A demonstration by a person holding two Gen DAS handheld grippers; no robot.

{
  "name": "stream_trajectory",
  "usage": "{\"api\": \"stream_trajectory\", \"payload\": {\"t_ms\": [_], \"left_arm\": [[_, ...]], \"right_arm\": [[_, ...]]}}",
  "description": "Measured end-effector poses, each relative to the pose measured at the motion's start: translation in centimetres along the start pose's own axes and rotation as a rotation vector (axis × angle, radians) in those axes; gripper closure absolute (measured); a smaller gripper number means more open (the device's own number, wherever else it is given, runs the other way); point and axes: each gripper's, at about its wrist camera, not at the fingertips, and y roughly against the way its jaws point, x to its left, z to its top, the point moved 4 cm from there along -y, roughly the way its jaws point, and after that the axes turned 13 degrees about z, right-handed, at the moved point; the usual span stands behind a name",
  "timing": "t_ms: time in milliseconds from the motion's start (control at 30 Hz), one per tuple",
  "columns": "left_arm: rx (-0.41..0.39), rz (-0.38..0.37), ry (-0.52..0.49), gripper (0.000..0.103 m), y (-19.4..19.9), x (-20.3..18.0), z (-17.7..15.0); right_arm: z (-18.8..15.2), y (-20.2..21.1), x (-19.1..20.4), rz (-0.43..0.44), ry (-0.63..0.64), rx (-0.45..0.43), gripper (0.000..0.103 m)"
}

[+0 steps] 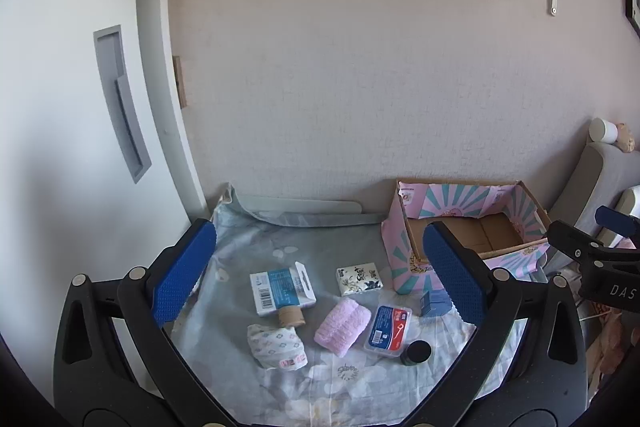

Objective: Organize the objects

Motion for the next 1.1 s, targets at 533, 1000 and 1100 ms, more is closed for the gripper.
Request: {"api": "stream_trajectory", "payload": {"t_ms": [533,1000,1100], "left_arm": [[-0.017,0.008,0.009,0.0,0.26,-0.39,0.18],[-0.009,-0.006,0.008,0.0,0.53,-0.47,0.14],[-0.009,-0.012,0.011,0.0,0.56,-0.47,0.31]], "right_arm": [[-0.05,-0.27,0.05,-0.024,-0.014,0.0,0.0],[-0.17,-0.18,-0.02,-0.042,-0.025,-0.002,0.0],[-0.22,-0.01,-0.1,-0.045,-0.026,-0.006,0.0]]}}
